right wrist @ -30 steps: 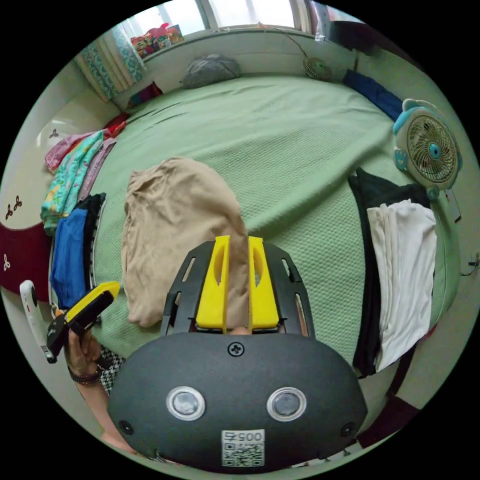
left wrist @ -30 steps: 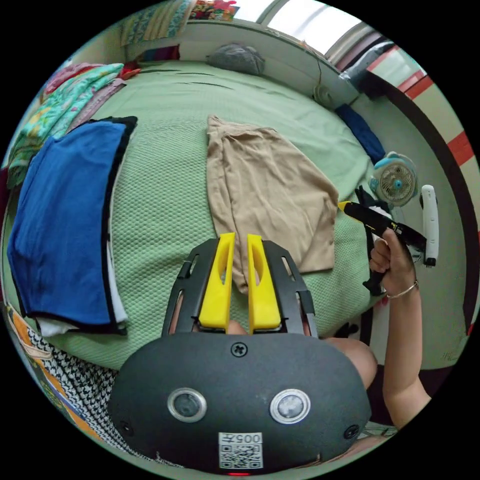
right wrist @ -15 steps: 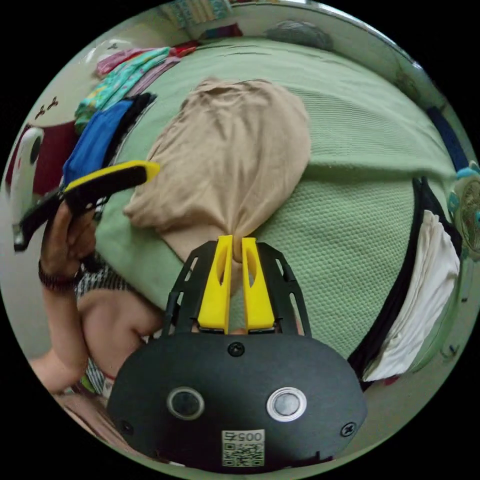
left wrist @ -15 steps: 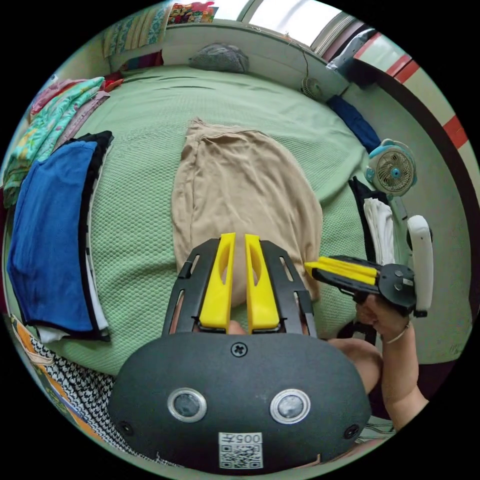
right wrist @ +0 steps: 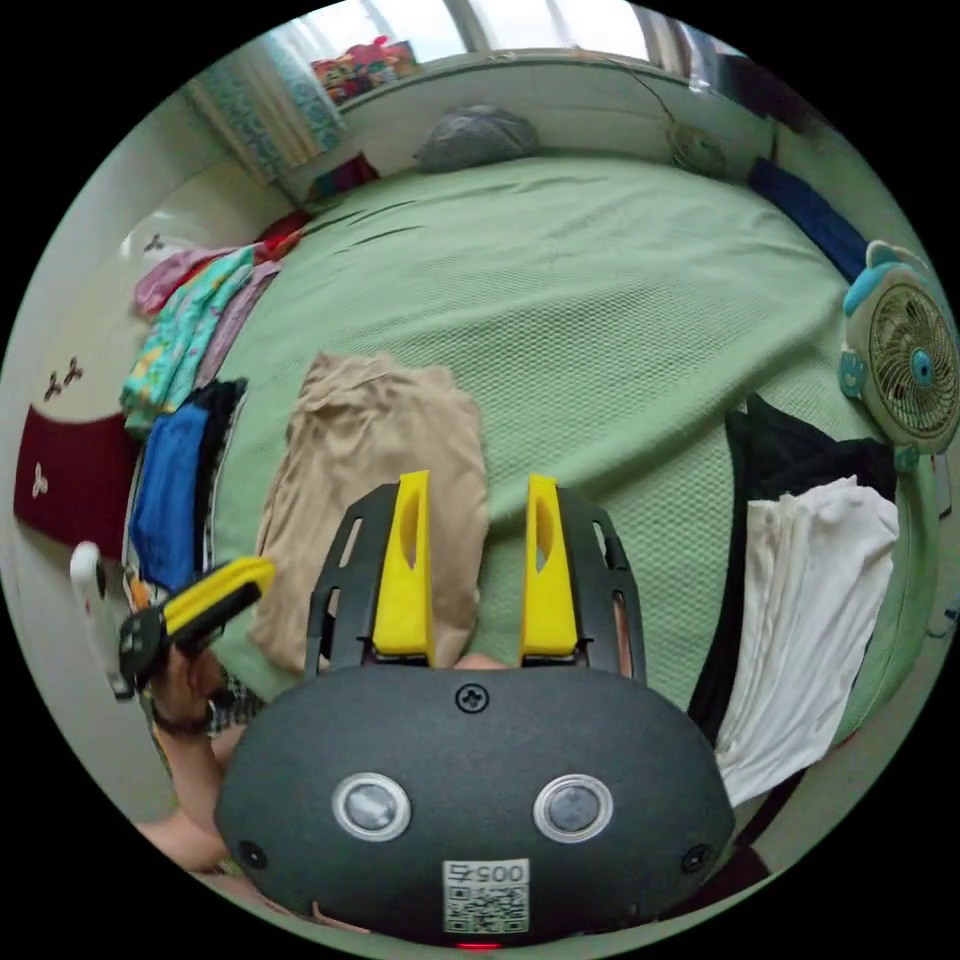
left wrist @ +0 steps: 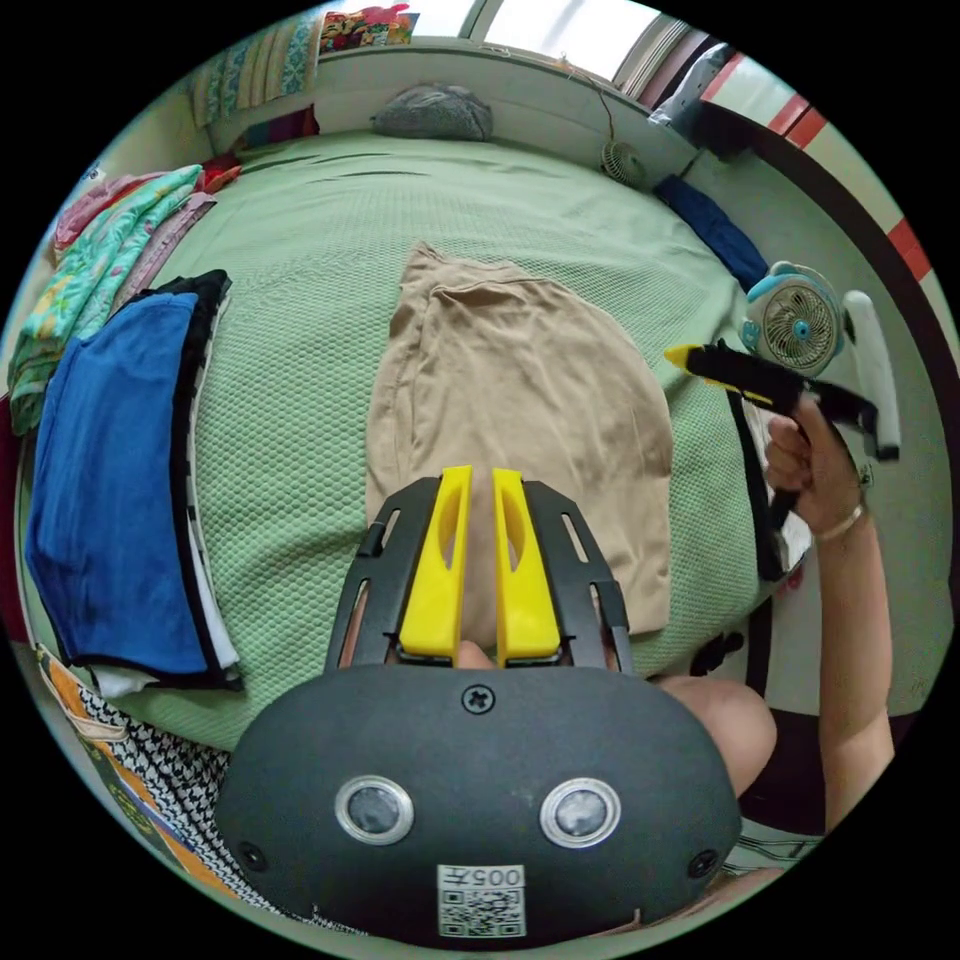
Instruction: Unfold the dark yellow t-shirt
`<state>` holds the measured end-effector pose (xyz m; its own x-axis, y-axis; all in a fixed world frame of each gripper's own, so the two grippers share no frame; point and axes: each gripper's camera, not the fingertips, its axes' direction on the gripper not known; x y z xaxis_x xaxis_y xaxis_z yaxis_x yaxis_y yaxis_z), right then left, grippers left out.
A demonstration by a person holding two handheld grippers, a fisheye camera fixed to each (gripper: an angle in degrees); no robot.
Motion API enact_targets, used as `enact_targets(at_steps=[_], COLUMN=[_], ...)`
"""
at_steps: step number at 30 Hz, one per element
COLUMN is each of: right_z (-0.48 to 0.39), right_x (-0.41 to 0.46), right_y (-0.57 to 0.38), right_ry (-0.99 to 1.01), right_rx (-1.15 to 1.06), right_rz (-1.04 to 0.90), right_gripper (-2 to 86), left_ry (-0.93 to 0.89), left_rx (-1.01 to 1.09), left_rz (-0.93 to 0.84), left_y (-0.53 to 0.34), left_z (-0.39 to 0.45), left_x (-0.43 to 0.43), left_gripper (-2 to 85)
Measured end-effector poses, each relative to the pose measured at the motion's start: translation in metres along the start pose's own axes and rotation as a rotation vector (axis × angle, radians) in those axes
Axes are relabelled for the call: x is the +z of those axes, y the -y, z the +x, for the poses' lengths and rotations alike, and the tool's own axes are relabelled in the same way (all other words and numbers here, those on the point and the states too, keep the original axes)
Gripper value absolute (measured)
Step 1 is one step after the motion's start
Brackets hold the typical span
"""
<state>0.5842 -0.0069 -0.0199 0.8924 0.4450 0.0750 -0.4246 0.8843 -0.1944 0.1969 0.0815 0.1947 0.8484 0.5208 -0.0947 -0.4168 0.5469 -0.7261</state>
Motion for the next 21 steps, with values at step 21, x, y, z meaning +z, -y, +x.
enact_targets(at_steps=[21], right_z=[-0.077], right_x=[-0.034], right_y=[-0.013], right_ry=[-0.328], right_rx=[0.053], right_rz=[0.169], right_gripper=[3.5], left_ry=[0.034], left_rx=[0.015], left_rz=[-0.020], left_y=[0.015], left_z=[0.016], left_x=[0.015], left_gripper=[5.5])
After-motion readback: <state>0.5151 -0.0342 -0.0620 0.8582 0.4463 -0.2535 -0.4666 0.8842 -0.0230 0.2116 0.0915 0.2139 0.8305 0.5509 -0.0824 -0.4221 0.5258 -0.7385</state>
